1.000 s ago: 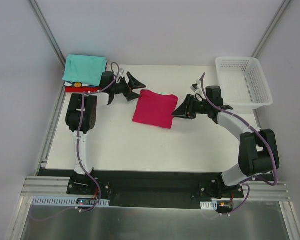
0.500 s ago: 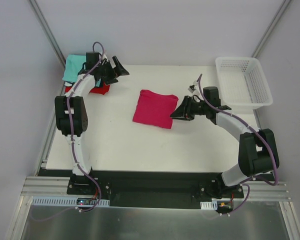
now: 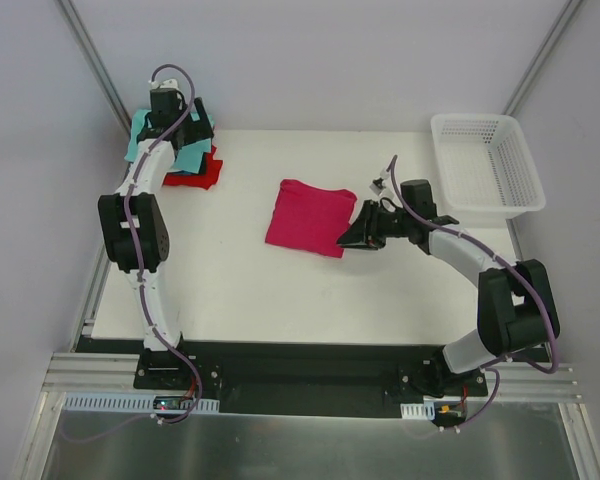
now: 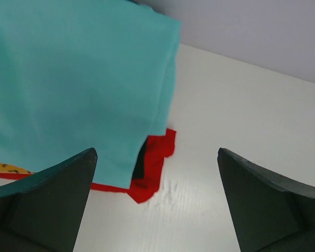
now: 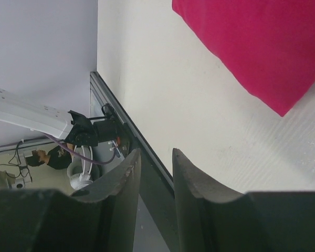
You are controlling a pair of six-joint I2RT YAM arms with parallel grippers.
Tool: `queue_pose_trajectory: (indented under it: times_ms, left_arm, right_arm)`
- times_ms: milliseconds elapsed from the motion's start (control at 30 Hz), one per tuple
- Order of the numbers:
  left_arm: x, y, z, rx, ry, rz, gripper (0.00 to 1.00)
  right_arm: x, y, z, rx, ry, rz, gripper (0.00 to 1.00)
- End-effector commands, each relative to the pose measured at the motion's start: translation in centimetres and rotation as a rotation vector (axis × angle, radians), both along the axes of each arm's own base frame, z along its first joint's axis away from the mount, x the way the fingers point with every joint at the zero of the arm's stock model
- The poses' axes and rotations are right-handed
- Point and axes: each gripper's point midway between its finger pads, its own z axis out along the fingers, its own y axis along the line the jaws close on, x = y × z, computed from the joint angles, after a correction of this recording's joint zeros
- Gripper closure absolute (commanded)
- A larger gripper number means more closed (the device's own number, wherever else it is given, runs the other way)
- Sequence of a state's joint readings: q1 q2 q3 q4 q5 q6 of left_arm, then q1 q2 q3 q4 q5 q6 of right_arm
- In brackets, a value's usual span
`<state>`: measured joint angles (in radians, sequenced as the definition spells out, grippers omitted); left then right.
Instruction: Fold and stack the t-shirts
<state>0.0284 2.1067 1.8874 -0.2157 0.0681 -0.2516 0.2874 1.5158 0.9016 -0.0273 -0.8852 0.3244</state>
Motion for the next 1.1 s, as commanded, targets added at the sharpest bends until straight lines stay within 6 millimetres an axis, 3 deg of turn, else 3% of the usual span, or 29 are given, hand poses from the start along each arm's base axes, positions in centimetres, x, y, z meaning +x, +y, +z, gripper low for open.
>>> queue_pose_trajectory:
  times_ms: [0,133,267,400,533,733,867,1067]
  left_arm:
    - [3.3,4.2,4.2,0.211,-0.185,0.102,0.01]
    - [5.1,6.5,5.3,0.326,-0.259,0.151,0.01]
    - [5.8,7.9,4.7,0.355,-0.275,0.193,0.01]
    - [4.9,9.3,2.5,0.304,-0.224,0.275,0.01]
    - [4.1,12.3,1.8,0.273,-0.214,0.396,0.01]
    - [4.0,15.9,1.6,0.321,-0.206,0.507,0.01]
    - [4.7,16.3,1.1,0.271,-0.219,0.499,0.01]
    - [7.0,15.2,0.1,0.166,-0.257,0.454,0.01]
  right_arm:
    - [-1.2,1.1,1.6,0.052,-0.047,0.058,0.66]
    - [-1.9,1.7,1.8,0.075,-0.029,0.081,0.65]
    - [-2.2,2.5,1.3,0.076,-0.006,0.110,0.65]
    - [-1.9,3.5,0.6,0.071,0.008,0.122,0.64]
    - [-2.3,4.9,0.6,0.080,0.021,0.165,0.64]
    - [-2.9,5.2,0.8,0.085,0.018,0.182,0.64]
    - [-3.3,5.4,1.6,0.092,-0.010,0.185,0.64]
    - [-4.1,6.5,2.4,0.119,-0.023,0.210,0.64]
